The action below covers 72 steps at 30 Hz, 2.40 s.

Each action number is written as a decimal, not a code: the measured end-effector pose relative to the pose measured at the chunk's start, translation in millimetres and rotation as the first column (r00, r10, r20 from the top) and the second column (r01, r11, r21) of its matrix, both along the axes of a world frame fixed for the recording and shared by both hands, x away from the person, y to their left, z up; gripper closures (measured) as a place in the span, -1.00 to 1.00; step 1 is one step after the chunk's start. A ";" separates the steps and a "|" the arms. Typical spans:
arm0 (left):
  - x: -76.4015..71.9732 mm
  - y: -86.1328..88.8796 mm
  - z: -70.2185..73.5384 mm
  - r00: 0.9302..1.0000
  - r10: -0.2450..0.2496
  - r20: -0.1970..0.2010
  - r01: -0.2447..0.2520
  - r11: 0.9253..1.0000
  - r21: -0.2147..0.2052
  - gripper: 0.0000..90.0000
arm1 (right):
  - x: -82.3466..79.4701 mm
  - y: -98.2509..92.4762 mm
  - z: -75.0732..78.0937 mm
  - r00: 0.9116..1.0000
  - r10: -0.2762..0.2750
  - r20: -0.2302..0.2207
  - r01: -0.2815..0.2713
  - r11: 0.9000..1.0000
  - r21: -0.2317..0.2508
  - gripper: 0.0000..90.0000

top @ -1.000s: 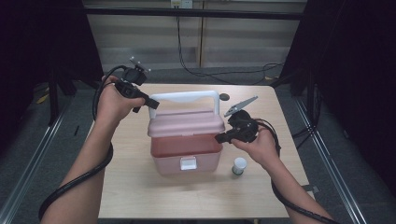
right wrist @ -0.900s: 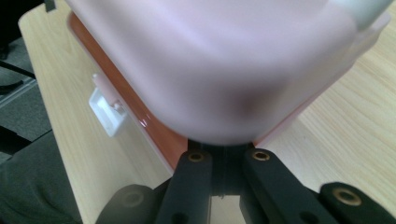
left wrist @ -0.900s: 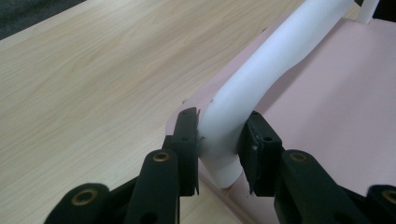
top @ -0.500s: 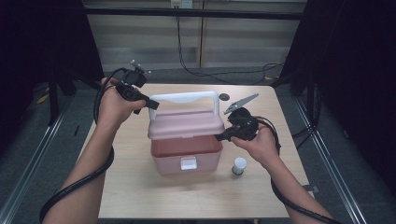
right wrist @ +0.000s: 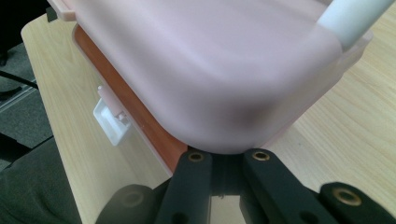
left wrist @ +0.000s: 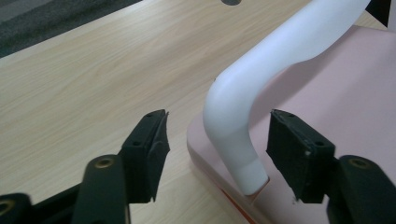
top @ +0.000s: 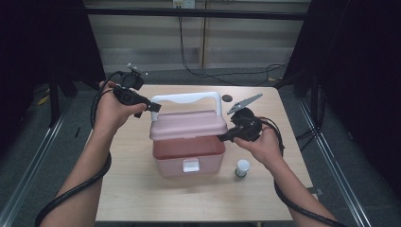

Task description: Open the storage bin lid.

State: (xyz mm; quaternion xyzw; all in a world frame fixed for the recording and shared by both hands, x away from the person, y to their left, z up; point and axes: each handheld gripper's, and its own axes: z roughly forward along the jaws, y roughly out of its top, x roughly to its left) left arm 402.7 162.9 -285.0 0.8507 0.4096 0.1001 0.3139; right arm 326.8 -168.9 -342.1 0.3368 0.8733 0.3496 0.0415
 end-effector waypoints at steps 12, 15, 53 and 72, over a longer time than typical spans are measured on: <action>-7.7 21.3 7.3 1.000 0.020 -0.012 -0.020 1.000 -0.001 -0.43 | 1.2 0.6 4.5 1.000 -0.001 0.002 0.001 1.000 -0.002 1.00; -10.8 27.5 6.4 1.000 0.007 0.001 -0.007 1.000 0.004 -0.47 | 1.5 0.4 5.8 1.000 -0.003 0.006 0.003 1.000 -0.002 1.00; -35.8 37.1 -57.5 0.996 -0.057 -0.073 0.059 0.998 0.016 -0.47 | 10.2 -1.6 21.3 0.999 -0.026 0.019 0.025 1.000 0.013 1.00; -32.3 21.7 -53.6 0.996 -0.065 -0.059 0.062 0.997 -0.047 -0.47 | 11.9 -1.5 23.6 0.999 -0.034 0.017 0.033 0.999 0.016 1.00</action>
